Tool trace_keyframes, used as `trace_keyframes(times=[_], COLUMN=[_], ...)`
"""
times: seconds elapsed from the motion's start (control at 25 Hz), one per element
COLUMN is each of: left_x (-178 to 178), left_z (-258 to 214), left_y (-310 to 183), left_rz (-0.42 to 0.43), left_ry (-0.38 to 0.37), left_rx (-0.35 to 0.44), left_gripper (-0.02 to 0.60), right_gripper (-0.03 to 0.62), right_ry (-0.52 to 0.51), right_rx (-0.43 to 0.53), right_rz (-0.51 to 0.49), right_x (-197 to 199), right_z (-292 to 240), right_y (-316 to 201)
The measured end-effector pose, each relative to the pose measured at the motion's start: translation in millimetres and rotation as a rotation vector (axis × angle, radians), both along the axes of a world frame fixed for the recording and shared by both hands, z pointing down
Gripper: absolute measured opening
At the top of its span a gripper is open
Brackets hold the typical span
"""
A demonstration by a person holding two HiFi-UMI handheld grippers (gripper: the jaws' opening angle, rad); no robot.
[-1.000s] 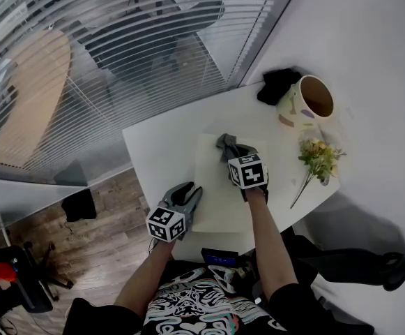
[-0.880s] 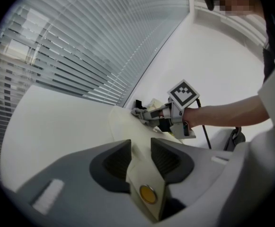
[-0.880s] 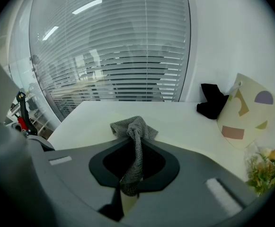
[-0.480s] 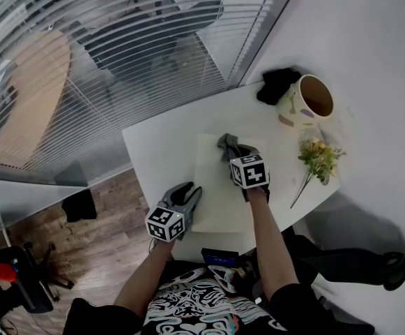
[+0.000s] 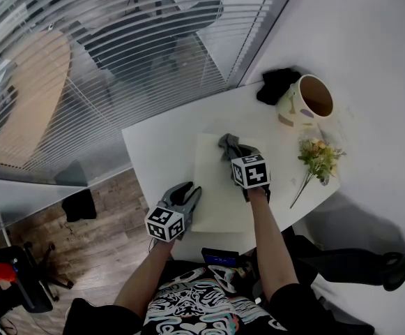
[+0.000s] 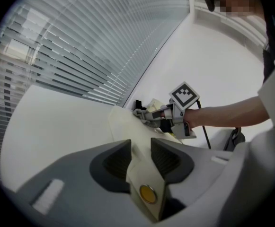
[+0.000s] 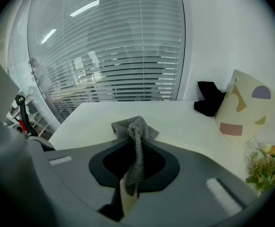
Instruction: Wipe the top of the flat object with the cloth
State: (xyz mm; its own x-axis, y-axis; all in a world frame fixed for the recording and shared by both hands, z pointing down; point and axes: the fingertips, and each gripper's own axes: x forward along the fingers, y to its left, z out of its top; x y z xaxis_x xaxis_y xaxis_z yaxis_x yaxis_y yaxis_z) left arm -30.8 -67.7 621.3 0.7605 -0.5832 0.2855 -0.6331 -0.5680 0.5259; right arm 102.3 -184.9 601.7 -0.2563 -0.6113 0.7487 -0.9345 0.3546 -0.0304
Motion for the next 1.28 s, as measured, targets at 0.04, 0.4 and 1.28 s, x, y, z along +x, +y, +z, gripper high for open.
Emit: trace_keyframes(times=[0.04,0.4,1.28], left_x=[-0.3,0.1,-1.2], left_z=[-0.4,0.0,-0.1], left_y=[-0.2,-0.3,-0.3], left_rz=[0.000,-0.001,0.001], left_ry=[0.000,0.001,-0.001], left_rx=[0.000,0.000,0.003], left_gripper=[0.186,0.186,0.186], right_gripper=[0.020,0.020,0.020], right_ry=[-0.001,-0.012,-0.011], right_rx=[-0.001,-0.009,-0.006], right_rz=[0.003,0.011,0.093], right_x=[0.1,3.9,37.6], right_z=[-0.4,0.2,-0.4], right_y=[-0.1,0.8,5.2])
